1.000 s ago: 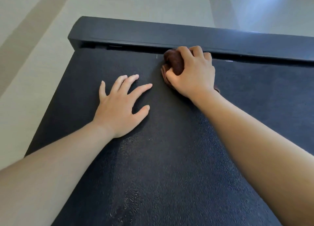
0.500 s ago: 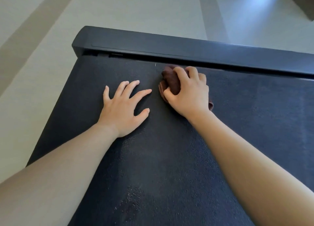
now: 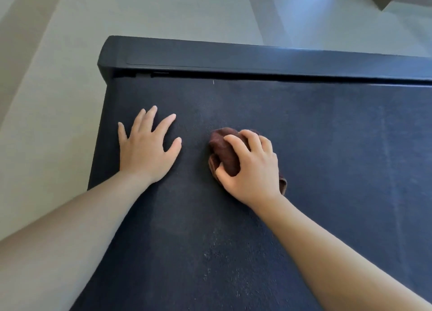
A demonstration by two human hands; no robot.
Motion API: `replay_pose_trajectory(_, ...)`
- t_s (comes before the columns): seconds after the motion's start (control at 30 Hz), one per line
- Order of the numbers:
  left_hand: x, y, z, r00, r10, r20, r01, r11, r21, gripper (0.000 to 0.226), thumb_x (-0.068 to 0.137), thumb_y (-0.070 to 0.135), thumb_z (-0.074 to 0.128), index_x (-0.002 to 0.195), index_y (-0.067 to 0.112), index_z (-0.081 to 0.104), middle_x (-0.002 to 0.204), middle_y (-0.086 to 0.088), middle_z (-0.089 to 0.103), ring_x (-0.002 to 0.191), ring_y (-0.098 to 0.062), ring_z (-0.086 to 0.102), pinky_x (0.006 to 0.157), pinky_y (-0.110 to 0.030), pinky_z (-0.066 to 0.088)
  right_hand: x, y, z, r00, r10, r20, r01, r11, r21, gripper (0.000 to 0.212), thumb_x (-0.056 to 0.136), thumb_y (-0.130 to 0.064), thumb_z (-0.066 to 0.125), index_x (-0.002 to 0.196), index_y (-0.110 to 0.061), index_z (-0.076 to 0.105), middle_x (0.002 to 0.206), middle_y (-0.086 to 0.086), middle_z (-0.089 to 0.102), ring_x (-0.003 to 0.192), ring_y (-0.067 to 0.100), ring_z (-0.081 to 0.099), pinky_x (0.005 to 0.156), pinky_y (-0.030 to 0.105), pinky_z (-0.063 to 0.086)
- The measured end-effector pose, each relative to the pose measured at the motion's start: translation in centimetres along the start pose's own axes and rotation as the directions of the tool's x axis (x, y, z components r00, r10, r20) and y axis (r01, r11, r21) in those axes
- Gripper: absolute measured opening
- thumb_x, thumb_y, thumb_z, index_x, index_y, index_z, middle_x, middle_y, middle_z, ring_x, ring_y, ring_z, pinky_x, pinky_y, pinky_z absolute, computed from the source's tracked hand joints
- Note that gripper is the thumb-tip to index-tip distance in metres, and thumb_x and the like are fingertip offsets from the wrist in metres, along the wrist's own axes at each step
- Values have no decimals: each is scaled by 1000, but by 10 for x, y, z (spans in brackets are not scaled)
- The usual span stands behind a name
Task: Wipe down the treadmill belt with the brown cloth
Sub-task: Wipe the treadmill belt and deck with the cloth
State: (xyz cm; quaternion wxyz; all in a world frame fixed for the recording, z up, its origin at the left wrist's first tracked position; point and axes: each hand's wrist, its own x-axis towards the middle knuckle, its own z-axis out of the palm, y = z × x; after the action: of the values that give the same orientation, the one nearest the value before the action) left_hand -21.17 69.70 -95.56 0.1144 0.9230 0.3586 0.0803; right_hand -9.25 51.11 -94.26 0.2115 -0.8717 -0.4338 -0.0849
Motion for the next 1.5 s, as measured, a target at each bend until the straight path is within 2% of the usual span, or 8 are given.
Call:
replay_pose_trajectory(0.07,1,2,3,998,-53,-20,54,998,16,61,87,54,37,144,33,27,156,-3,18,145,-23,9,113,-56,5,16,3,5,1000,3,-6,-3,1000,24,51,73,-54,53,116,-28,59,122,3,56,110,35,50,77,48,51)
replay_pose_trajectory(0.4,8,1,8,998,-54,19,50,986,161,66,86,59,18,147,36,12,158,2,8,145,-21,2,113,-55,4,144,7,51,998,66,22,-67,995,72,56,74,-58,51,123,-31,51,127,5,49,114,36,44,81,47,42)
replay_pose_trajectory(0.57,9,4,4,995,-73,62,60,979,195,66,86,58,18,148,35,10,159,2,5,146,-21,1,113,-56,5,159,11,54,997,24,74,-31,995,91,57,75,-58,52,124,-30,49,127,6,48,113,36,42,84,49,43)
replay_pose_trajectory(0.8,9,0,6,998,-52,39,45,985,169,63,90,56,26,147,34,14,158,1,8,145,-22,3,112,-57,5,111,4,36,994,-36,99,30,998,64,59,78,-58,54,128,-29,47,131,8,46,113,38,41,83,49,42)
replay_pose_trajectory(1.0,9,-1,9,999,-33,15,30,990,136,62,91,55,30,147,33,16,158,-1,10,145,-23,4,111,-58,6,48,-18,17,989,-13,148,8,999,34,59,79,-56,57,131,-30,44,137,6,42,118,37,38,88,51,42)
replay_pose_trajectory(1.27,-41,-24,-16,993,61,99,-66,997,43,52,96,42,32,147,32,23,158,0,12,145,-20,6,115,-50,8,-45,-53,-6,996,21,91,-24,999,33,55,76,-57,57,124,-31,47,133,4,47,114,36,44,83,51,46)
replay_pose_trajectory(1.43,-53,-40,-25,991,33,133,-33,999,-3,51,96,44,34,145,37,24,158,1,10,145,-19,5,115,-50,9,-54,-61,-7,997,37,73,-42,997,62,55,74,-60,44,121,-32,51,130,1,49,116,33,44,85,49,45)
replay_pose_trajectory(1.5,-47,-37,-23,991,-37,132,42,999,-35,51,96,44,32,145,37,23,159,-1,6,145,-19,2,115,-50,8,-47,-63,-4,998,53,45,-56,995,77,54,73,-58,46,119,-30,55,126,2,53,114,34,46,83,48,46)
